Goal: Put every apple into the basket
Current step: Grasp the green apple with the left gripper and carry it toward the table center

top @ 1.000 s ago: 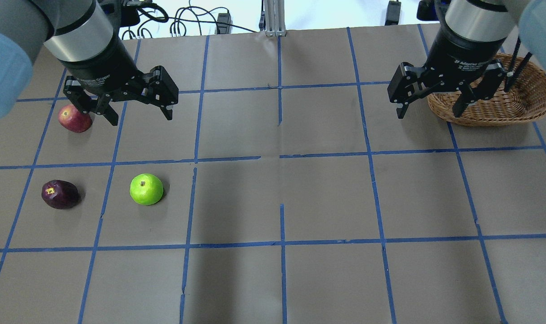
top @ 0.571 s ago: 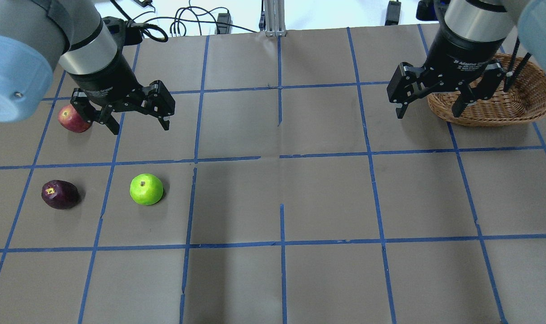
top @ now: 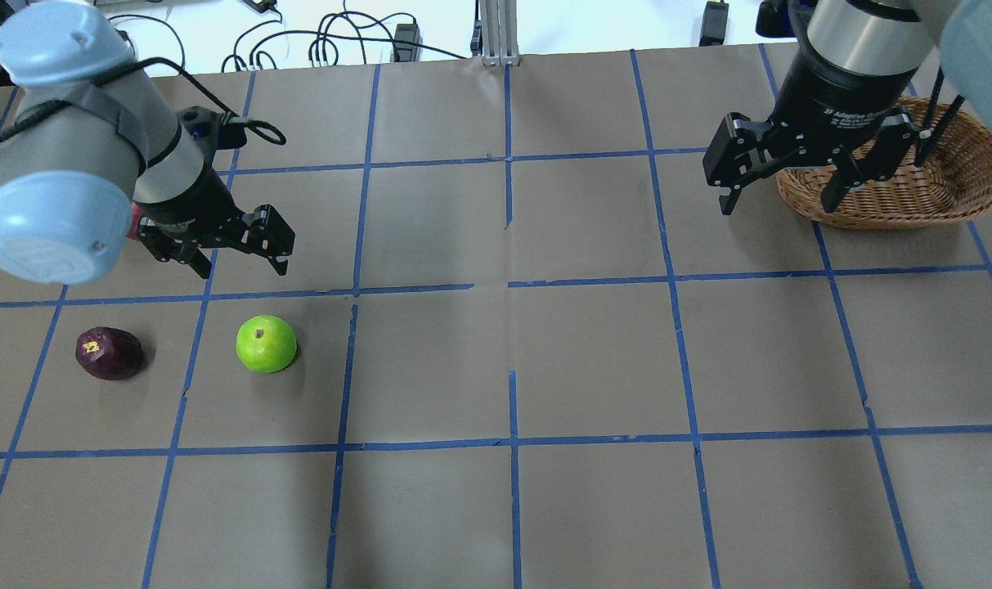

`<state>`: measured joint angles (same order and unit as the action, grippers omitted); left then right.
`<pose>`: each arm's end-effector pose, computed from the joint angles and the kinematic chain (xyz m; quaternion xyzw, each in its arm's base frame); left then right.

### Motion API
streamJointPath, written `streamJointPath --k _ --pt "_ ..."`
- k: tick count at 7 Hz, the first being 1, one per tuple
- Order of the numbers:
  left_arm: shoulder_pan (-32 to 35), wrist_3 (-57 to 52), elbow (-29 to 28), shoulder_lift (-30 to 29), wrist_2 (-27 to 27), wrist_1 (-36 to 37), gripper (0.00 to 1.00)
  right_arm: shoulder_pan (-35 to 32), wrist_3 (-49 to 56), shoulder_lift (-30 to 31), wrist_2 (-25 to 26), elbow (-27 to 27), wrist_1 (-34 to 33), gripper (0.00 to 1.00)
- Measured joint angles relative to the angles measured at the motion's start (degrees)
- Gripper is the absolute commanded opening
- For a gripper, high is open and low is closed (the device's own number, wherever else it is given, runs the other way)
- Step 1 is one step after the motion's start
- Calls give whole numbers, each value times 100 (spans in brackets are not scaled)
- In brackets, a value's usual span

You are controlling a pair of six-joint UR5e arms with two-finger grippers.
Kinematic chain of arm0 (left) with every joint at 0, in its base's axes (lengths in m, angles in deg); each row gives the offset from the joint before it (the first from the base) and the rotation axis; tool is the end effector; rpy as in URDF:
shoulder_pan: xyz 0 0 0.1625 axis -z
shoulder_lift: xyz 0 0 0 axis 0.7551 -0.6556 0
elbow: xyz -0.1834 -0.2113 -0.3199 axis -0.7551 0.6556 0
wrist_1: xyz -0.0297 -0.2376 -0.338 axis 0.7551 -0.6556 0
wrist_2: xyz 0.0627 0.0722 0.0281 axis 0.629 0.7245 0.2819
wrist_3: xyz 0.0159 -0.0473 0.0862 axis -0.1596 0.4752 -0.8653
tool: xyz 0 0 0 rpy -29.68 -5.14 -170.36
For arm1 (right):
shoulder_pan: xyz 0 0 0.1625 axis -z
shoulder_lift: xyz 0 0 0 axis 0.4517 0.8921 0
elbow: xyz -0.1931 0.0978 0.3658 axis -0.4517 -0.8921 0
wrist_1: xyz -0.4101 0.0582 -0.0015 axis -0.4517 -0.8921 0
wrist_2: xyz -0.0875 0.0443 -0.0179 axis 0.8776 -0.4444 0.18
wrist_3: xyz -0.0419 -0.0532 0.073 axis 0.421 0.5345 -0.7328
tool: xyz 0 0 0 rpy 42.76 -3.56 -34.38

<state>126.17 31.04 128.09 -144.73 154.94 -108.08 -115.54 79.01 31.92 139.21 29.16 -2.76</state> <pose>-0.0261 -0.4809 0.2628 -0.0141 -0.9991 -0.0394 0.0047 0.1206 -0.4759 0.4972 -0.0188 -0.9989 -0.0423 0.0090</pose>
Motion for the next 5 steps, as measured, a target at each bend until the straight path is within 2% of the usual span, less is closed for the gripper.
streamJointPath --k 1,3,4,5 --pt "-106 -49 310 -164 -4 364 100 0 0 1 0 0 0 100" --pt "-159 -27 499 -490 -10 632 100 0 -6 7 1 0 5 100" --pt "-161 -1 495 -594 -7 688 70 2 -8 8 3 0 9 100" --pt "-162 106 484 -662 -10 780 33 4 -8 9 6 0 14 100"
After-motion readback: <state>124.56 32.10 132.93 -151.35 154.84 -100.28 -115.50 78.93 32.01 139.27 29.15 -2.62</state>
